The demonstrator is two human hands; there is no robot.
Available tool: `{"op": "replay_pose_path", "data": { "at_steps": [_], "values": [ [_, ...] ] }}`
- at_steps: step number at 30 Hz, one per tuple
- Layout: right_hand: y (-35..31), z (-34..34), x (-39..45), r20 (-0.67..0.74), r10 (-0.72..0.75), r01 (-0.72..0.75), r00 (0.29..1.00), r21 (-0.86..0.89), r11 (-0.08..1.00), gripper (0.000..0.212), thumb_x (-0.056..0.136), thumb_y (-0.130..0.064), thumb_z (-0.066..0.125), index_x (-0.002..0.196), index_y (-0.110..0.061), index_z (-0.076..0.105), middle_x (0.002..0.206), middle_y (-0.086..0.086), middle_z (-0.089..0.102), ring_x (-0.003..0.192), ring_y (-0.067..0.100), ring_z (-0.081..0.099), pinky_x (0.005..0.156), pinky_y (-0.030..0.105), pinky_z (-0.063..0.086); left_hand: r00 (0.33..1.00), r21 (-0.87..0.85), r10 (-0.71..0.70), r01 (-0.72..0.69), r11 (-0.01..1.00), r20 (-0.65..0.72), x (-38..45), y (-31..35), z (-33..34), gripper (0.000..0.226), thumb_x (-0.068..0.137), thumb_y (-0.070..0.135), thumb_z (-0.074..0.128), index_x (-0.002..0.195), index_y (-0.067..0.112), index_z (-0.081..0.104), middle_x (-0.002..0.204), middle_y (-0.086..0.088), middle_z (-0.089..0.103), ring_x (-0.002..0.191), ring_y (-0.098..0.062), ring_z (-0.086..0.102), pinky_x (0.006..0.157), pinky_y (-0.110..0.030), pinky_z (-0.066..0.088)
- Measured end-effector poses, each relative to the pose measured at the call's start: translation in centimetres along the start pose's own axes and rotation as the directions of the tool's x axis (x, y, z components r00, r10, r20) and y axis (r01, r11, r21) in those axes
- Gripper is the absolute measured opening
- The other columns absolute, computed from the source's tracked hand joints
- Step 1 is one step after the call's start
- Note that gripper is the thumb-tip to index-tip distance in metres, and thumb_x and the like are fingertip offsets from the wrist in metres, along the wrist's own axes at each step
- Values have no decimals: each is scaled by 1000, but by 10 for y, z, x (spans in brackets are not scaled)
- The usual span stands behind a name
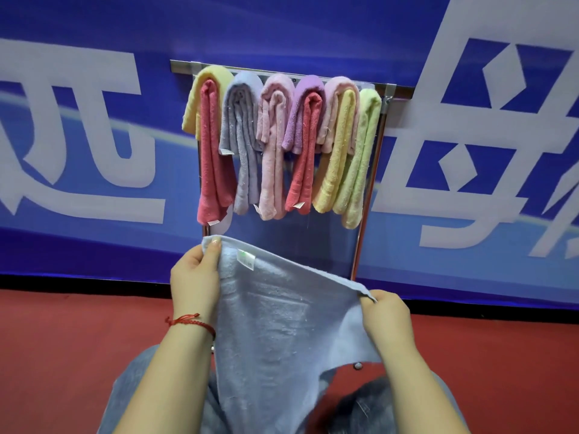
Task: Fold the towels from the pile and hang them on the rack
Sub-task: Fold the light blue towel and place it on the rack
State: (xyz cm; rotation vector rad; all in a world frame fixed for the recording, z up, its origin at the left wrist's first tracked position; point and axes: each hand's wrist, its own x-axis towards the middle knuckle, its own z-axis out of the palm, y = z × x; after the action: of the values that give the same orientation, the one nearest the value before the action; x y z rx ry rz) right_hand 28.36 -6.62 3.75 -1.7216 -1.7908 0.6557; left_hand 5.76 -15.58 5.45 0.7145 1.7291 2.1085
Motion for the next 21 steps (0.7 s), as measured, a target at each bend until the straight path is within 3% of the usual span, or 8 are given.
{"op": "replay_pose_path", "data": {
  "at_steps": [3, 5, 7, 10, 13, 16, 21],
  "values": [
    [-2, -8, -4, 111, 90, -87, 990, -29, 996, 46, 91, -16, 53, 47, -16, 39, 50, 3, 39, 54, 23, 35, 50, 31, 27, 998, -8, -57, 56, 998, -21, 1, -12, -3, 36, 81, 43, 57, 67, 10, 56, 69, -4, 50, 68, -16, 43, 66, -34, 38],
    [-6, -7, -10, 199, 141, -183, 970, 211, 960, 41, 87, -7, 54, 48, -15, 41, 49, 5, 39, 47, 19, 33, 49, 27, 29, 990, -86, -129, 125, 989, -50, 0, -16, -1, 22, 85, 36, 59, 77, 15, 58, 74, -5, 48, 71, -17, 42, 65, -32, 36],
    [-14, -2, -19, 315, 165, -316, 935, 522, 793, 31, 88, -2, 49, 59, -12, 51, 45, 5, 46, 35, 14, 39, 42, 19, 38, 977, -190, -208, 195, 962, -48, -3, -17, 2, 16, 85, 30, 62, 79, 15, 59, 77, -6, 48, 71, -19, 41, 63, -30, 35],
    [-35, 6, -30, 449, 99, -426, 888, 724, 542, 23, 95, -3, 40, 87, -12, 60, 44, 2, 58, 32, 10, 51, 38, 17, 44, 966, -190, -251, 258, 947, 61, -17, -15, 17, 25, 83, 29, 65, 70, 8, 68, 73, -11, 59, 69, -19, 51, 68, -33, 44],
    [-52, 9, -39, 510, 15, -480, 860, 799, 362, 23, 98, -6, 35, 100, -13, 57, 54, 7, 66, 44, 15, 63, 49, 26, 52, 952, -155, -193, 233, 960, 237, -39, -8, 33, 26, 88, 24, 60, 71, 6, 69, 72, -13, 63, 69, -19, 52, 69, -34, 44],
    [-59, 6, -46, 538, -76, -506, 840, 826, 250, 25, 98, -6, 35, 102, -9, 59, 68, 14, 71, 57, 21, 69, 63, 33, 53, 904, -192, -134, 228, 955, 405, -53, -2, 41, 27, 92, 19, 54, 80, 3, 71, 85, -22, 70, 75, -23, 60, 72, -35, 48],
    [-56, -3, -49, 563, -130, -546, 816, 825, 144, 19, 97, -7, 38, 95, -7, 58, 77, 14, 73, 67, 22, 72, 73, 36, 51, 853, -283, -62, 239, 929, 518, -61, 4, 41, 24, 93, 14, 48, 88, 5, 70, 80, -6, 73, 71, -8, 66, 62, -16, 52]
  ]
}}
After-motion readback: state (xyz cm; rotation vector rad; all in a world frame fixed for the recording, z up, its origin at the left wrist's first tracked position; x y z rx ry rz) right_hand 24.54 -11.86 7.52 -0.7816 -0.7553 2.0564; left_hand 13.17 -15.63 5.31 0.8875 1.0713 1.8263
